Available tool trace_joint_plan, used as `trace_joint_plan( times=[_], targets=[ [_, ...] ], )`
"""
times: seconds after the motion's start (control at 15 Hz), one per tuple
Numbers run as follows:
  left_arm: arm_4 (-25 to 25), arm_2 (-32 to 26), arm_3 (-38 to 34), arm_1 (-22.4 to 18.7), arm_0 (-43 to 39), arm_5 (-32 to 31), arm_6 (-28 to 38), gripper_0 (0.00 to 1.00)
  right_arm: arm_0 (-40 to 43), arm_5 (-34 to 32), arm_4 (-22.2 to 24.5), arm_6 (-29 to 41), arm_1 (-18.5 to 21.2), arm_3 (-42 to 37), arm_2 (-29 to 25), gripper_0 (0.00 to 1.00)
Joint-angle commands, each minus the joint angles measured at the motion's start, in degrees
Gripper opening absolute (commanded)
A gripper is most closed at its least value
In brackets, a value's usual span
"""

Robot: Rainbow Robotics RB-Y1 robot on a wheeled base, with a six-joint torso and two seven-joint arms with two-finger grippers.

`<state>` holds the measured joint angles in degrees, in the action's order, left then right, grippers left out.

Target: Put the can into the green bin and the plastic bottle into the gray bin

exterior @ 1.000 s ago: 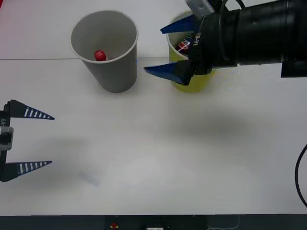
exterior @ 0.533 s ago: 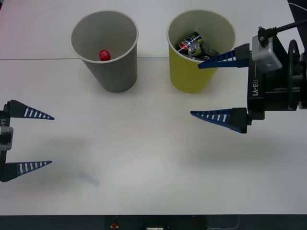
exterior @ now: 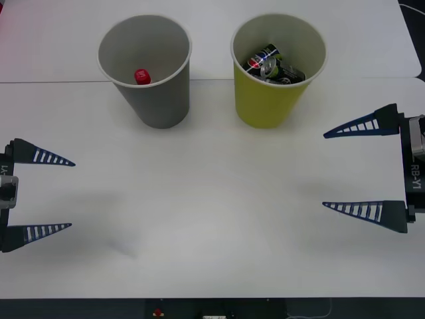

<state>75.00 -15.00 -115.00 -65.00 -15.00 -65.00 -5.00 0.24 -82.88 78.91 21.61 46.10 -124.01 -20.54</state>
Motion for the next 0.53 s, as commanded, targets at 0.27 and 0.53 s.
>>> trace_joint_plan(
  times=[0.27, 0.53],
  targets=[
    [0.0, 0.0, 0.0, 0.0, 0.0, 0.0, 0.0, 1.0, 6.0, 0.0, -2.98, -13.7, 1.36, 7.2, -1.79, 1.0],
    [0.0, 0.0, 0.0, 0.0, 0.0, 0.0, 0.0, 1.0, 6.7, -0.7, -5.09, -19.24, 1.53, 12.74, -1.79, 1.0]
  ],
)
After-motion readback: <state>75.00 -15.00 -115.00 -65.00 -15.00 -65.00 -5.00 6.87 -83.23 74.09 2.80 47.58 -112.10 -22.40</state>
